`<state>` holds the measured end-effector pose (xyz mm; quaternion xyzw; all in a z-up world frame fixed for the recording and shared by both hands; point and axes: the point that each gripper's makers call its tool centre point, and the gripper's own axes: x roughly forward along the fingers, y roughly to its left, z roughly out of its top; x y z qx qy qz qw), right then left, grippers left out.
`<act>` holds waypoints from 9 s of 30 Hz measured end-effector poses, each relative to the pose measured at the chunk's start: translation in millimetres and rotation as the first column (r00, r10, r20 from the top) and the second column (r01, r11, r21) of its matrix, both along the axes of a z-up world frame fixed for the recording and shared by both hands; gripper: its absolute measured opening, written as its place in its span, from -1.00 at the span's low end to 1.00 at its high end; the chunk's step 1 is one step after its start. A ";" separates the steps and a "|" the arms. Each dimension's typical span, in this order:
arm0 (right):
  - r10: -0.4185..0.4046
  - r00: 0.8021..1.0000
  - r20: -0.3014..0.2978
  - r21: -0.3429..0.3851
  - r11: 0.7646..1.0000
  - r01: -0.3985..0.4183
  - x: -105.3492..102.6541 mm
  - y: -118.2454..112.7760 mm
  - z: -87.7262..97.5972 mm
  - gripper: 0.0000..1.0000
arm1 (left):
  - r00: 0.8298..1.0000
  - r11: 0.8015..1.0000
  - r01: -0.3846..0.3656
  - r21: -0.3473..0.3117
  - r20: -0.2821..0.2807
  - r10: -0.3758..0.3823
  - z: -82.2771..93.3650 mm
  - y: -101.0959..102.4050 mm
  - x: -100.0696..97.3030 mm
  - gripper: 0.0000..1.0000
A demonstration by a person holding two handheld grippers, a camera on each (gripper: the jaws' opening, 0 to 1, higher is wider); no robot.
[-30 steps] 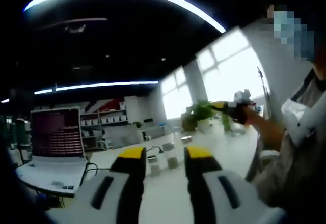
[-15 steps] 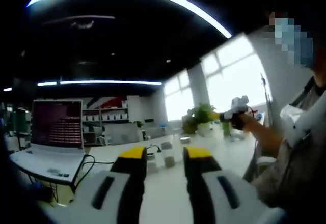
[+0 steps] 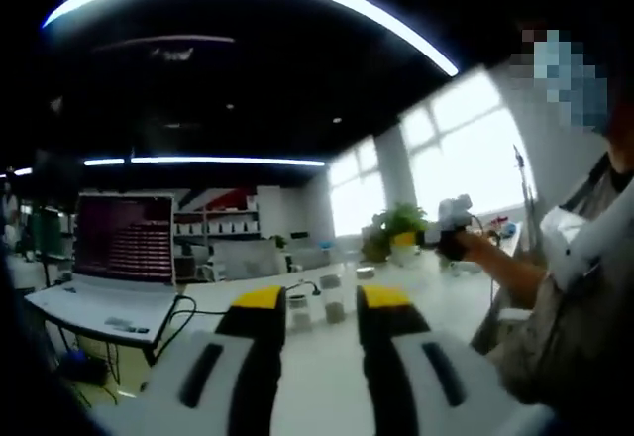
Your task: Rotate the seasoning bottle until the label or dispensing opening points toward the visible target arrow and the bottle remains upright within the marked orientation range
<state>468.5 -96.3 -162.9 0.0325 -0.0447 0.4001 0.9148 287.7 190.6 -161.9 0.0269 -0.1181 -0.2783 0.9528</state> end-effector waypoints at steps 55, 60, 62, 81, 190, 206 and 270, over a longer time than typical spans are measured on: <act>-0.338 0.940 -0.057 -0.263 0.913 0.312 168.8 68.1 -77.7 -0.01 | 0.983 0.983 -0.183 -0.026 0.003 0.184 8.4 34.4 -45.3 -0.44; -0.376 0.926 -0.031 -0.288 0.890 0.352 181.1 63.2 -79.3 -0.03 | 0.989 0.989 -0.147 -0.010 0.024 0.147 13.4 24.9 -52.5 -0.44; -0.372 0.927 -0.053 -0.276 0.897 0.345 191.9 62.4 -80.4 -0.06 | 0.988 0.989 -0.150 0.000 0.022 0.150 12.5 25.6 -52.1 -0.44; -0.328 0.941 -0.078 -0.225 0.926 0.304 191.5 69.8 -81.1 -0.14 | 0.987 0.988 -0.137 -0.077 0.073 0.143 27.3 25.5 -63.4 -0.45; 0.105 0.994 -0.022 -0.083 0.991 -0.106 -20.5 73.0 -65.5 0.05 | 0.993 0.992 -0.122 -0.040 0.000 0.122 -0.4 10.2 -39.1 -0.48; 0.117 0.992 -0.049 -0.104 0.987 -0.122 -20.2 73.0 -74.0 -0.08 | 0.991 0.990 -0.135 -0.050 0.006 0.135 1.2 16.1 -41.4 -0.48; 0.457 0.886 -0.079 0.060 0.889 -0.454 -40.5 53.2 -49.4 0.38 | 0.998 0.997 -0.055 -0.045 0.011 0.056 4.0 1.7 -48.1 -0.48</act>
